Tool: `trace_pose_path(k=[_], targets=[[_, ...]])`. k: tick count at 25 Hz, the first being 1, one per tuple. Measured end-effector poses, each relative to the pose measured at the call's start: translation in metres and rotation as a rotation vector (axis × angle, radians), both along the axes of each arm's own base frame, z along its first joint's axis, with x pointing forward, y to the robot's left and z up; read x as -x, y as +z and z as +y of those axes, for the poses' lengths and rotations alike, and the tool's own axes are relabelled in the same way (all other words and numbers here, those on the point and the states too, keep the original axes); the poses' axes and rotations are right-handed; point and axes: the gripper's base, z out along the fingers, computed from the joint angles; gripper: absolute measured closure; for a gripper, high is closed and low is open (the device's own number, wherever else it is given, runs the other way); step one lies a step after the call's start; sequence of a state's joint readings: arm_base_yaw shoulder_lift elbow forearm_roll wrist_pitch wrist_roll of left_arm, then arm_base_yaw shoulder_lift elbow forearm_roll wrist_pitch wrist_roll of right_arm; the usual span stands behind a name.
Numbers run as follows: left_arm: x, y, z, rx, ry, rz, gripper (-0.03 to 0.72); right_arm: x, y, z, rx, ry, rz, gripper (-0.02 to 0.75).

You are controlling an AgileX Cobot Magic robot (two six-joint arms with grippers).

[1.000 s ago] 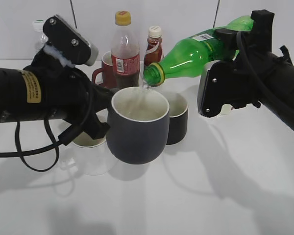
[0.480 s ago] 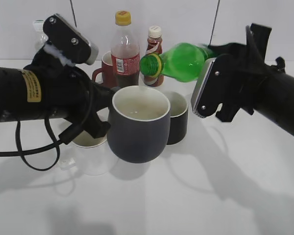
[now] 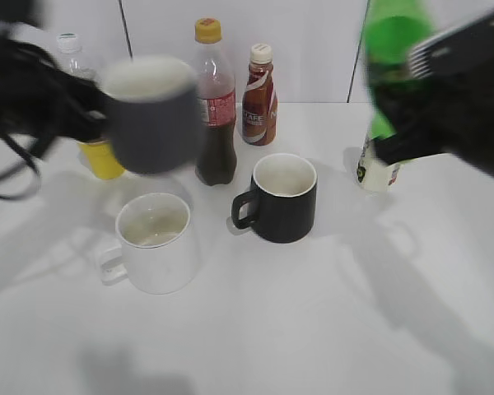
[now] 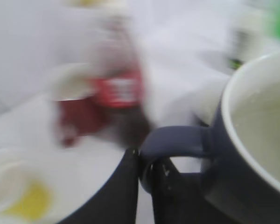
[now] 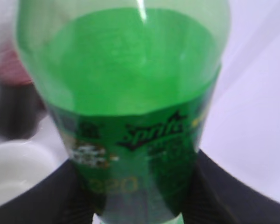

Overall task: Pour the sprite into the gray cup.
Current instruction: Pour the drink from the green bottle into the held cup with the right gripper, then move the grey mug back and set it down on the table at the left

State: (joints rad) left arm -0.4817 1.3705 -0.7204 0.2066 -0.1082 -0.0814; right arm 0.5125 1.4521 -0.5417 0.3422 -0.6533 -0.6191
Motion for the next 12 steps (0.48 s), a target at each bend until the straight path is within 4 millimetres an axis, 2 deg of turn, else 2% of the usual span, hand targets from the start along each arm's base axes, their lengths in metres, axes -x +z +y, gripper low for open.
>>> trace_pose_path(k=[2, 4, 9, 12], targets=[[-0.007, 0.005, 0.025, 0.023, 0.091, -0.028, 0.641, -0.004, -0.002, -0.020, -0.129, -0.081, 0.043, 0.391], [-0.010, 0.001, 0.046, 0.047, 0.166, -0.050, 0.641, -0.008, -0.010, -0.043, -0.246, -0.145, 0.095, 0.391], [-0.002, -0.042, 0.098, 0.074, 0.340, -0.037, 0.641, -0.015, -0.030, -0.077, -0.353, -0.187, 0.174, 0.391], [-0.002, -0.066, 0.123, 0.072, 0.437, 0.009, 0.641, -0.019, -0.040, -0.082, -0.372, -0.197, 0.182, 0.391]])
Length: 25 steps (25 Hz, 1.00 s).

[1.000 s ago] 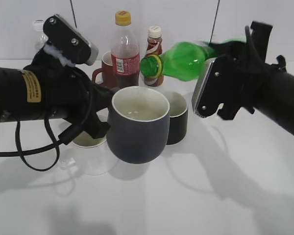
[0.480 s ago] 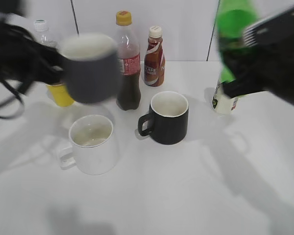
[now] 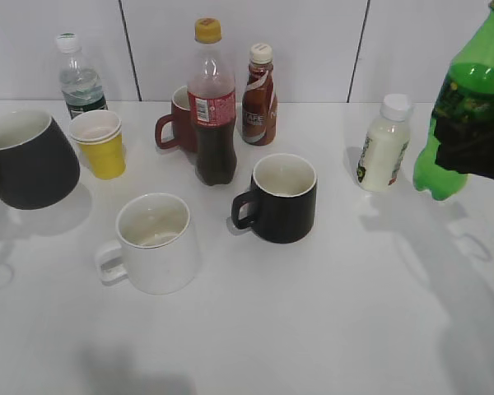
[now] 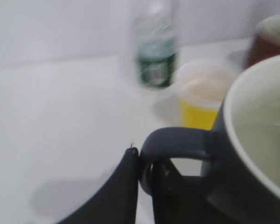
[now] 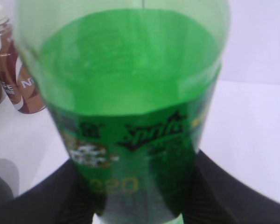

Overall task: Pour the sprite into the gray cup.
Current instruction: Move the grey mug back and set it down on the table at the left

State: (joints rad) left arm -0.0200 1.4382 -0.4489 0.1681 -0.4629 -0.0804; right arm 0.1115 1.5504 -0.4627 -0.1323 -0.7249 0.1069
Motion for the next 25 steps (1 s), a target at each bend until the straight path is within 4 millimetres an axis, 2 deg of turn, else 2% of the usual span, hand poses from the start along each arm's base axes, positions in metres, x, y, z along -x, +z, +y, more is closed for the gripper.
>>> trace_pose_path(k=[3, 10, 15, 25], targets=[[-0.007, -0.016, 0.012, -0.011, 0.035, 0.000, 0.641, -0.003, -0.008, 0.001, 0.001, 0.016, 0.008, 0.391], [-0.022, -0.058, 0.013, -0.024, 0.024, -0.009, 0.641, -0.004, -0.014, 0.002, 0.001, 0.025, 0.017, 0.391], [-0.025, -0.085, 0.016, -0.057, 0.037, 0.012, 0.641, -0.003, -0.014, 0.005, 0.010, 0.061, 0.010, 0.391], [-0.025, -0.091, 0.016, -0.061, 0.034, 0.031, 0.622, -0.003, -0.013, 0.006, 0.002, 0.069, 0.003, 0.391]])
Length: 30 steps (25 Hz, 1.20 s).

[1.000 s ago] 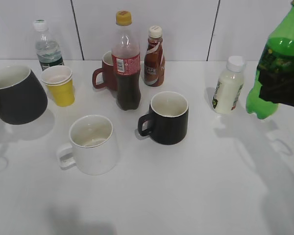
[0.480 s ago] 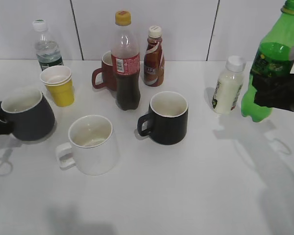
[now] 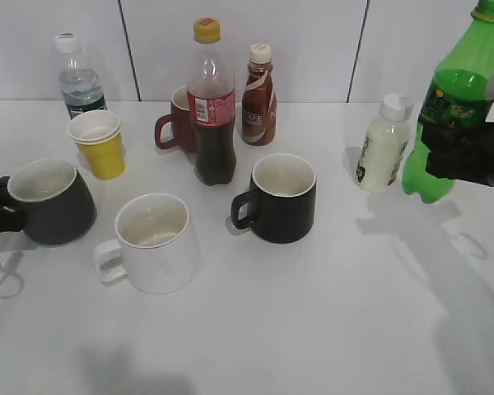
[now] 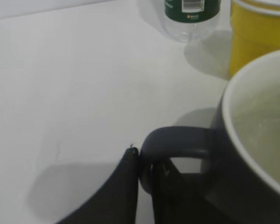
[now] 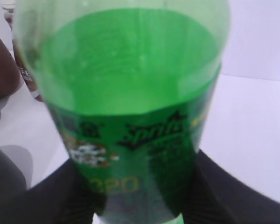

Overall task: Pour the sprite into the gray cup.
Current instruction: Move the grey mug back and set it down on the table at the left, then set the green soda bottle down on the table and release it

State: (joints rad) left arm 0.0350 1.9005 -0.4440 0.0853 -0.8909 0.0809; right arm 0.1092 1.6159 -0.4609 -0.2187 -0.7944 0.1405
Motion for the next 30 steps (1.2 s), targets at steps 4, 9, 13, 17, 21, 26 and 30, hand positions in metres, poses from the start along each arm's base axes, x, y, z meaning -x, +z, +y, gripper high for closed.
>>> trace_pose_path(k=[4, 9, 13, 17, 21, 26, 30], targets=[[-0.001, 0.001, 0.000, 0.004, 0.002, -0.008, 0.583, 0.000, 0.001, 0.000, -0.003, 0.001, -0.006, 0.391], [-0.001, 0.001, 0.000, 0.004, 0.002, -0.003, 0.547, 0.000, 0.001, 0.000, -0.005, 0.001, -0.009, 0.391], [0.007, 0.001, 0.000, 0.005, 0.002, 0.001, 0.526, 0.000, 0.001, 0.000, -0.004, 0.001, -0.008, 0.391], [0.025, 0.005, -0.002, 0.011, -0.002, -0.040, 0.484, 0.000, -0.002, 0.000, -0.022, -0.011, -0.027, 0.391], [0.039, 0.013, -0.004, 0.012, -0.026, -0.069, 0.456, 0.003, -0.020, -0.005, -0.037, -0.059, -0.072, 0.391], [0.049, 0.025, -0.005, 0.010, -0.037, -0.108, 0.449, 0.024, -0.061, -0.013, 0.020, -0.111, 0.021, 0.394], [0.050, 0.037, -0.005, 0.006, -0.037, -0.148, 0.449, 0.025, -0.065, -0.013, 0.023, -0.106, -0.006, 0.394]])
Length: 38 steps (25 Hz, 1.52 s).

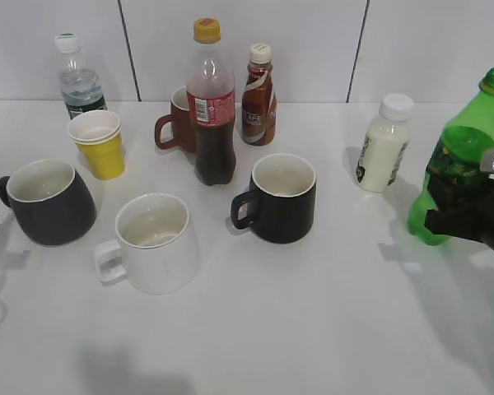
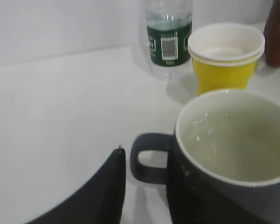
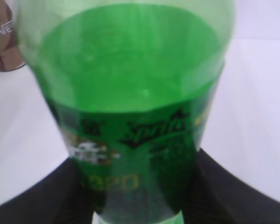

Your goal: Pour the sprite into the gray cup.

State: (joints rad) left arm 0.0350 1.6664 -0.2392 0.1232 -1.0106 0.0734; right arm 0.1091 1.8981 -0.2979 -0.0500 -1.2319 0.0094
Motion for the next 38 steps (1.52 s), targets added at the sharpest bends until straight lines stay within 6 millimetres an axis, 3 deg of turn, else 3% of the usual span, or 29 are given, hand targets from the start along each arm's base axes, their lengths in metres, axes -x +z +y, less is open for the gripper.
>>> trace_pose_path(k=[2, 5, 8, 11, 13, 16, 20, 23, 27, 31, 35, 38], targets=[[0.001, 0.007, 0.000, -0.004, -0.001, -0.009, 0.449, 0.001, 0.001, 0.001, 0.003, 0.018, -0.003, 0.347], [0.005, 0.021, 0.000, -0.012, 0.001, -0.038, 0.449, 0.002, 0.006, 0.002, 0.013, 0.036, -0.004, 0.153], [0.008, 0.039, 0.001, -0.024, 0.008, -0.053, 0.449, 0.000, 0.030, 0.002, 0.025, 0.037, -0.108, 0.085], [0.006, 0.066, 0.003, -0.018, 0.036, -0.010, 0.447, -0.004, 0.072, 0.004, 0.024, 0.052, -0.281, 0.076], [0.006, 0.094, 0.005, 0.022, 0.078, 0.030, 0.447, -0.004, 0.110, 0.005, 0.031, 0.064, -0.386, 0.076], [0.010, 0.144, 0.009, 0.080, 0.140, 0.081, 0.441, 0.005, 0.168, 0.004, 0.037, 0.061, -0.366, 0.087], [0.024, 0.191, 0.008, 0.163, 0.164, 0.048, 0.400, 0.043, 0.230, -0.007, 0.013, -0.017, -0.207, 0.150], [0.042, 0.204, 0.005, 0.229, 0.166, 0.032, 0.372, 0.088, 0.252, -0.016, -0.001, -0.064, -0.178, 0.164], [0.089, 0.217, 0.002, 0.245, 0.149, 0.055, 0.364, 0.142, 0.253, -0.024, 0.003, -0.094, -0.072, 0.170], [0.144, 0.216, -0.002, 0.230, 0.135, 0.138, 0.362, 0.192, 0.242, -0.025, 0.002, -0.040, 0.035, 0.171], [0.203, 0.209, -0.001, 0.173, 0.146, 0.145, 0.362, 0.226, 0.227, -0.026, 0.002, -0.019, 0.142, 0.172], [0.231, 0.198, 0.001, 0.145, 0.156, 0.109, 0.362, 0.244, 0.216, -0.028, 0.016, -0.018, 0.187, 0.172]])
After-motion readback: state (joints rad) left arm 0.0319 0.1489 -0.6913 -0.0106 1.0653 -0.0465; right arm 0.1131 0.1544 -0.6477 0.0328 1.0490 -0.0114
